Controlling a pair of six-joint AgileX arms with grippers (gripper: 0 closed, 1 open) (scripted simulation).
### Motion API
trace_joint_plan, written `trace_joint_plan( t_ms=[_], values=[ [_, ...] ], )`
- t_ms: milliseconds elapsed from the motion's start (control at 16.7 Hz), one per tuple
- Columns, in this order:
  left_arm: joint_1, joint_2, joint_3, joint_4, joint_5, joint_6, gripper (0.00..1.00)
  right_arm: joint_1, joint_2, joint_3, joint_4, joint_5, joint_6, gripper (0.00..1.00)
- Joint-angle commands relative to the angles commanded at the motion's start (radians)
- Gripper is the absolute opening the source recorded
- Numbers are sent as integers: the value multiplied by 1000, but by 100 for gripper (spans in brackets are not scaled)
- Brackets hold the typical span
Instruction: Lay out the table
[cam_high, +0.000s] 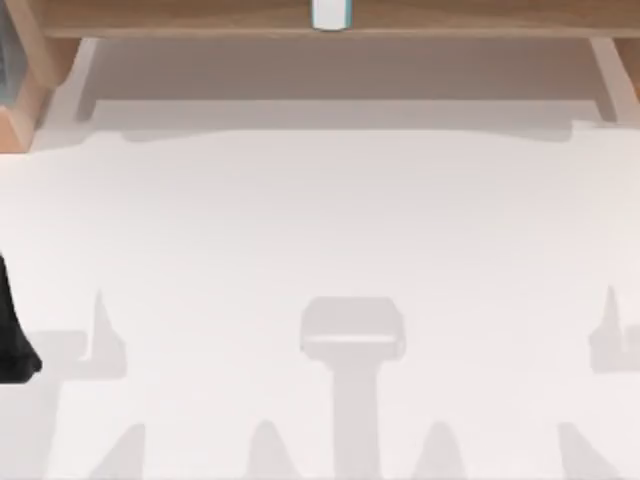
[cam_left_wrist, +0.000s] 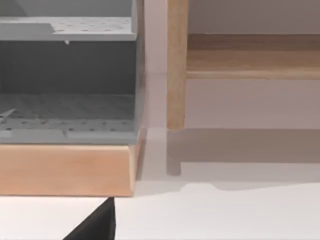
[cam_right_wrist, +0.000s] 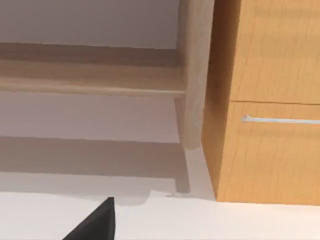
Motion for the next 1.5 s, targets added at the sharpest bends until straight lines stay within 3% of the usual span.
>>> trace_joint_plan(
  t_ms=[540,780,1080,1500],
  values=[
    [0,0,0,0,0,0,100,26,-58,-42,-34,16,42,100],
    [-43,103,99,52,-36,-2,100,26,-58,-42,-34,16,42,100],
    [-161,471,378,191,-153,-2,100,26,-58,-42,-34,16,42,100],
    [-381,1274,864,423,-361,7,100,26,-58,-42,-34,16,42,100]
  ],
)
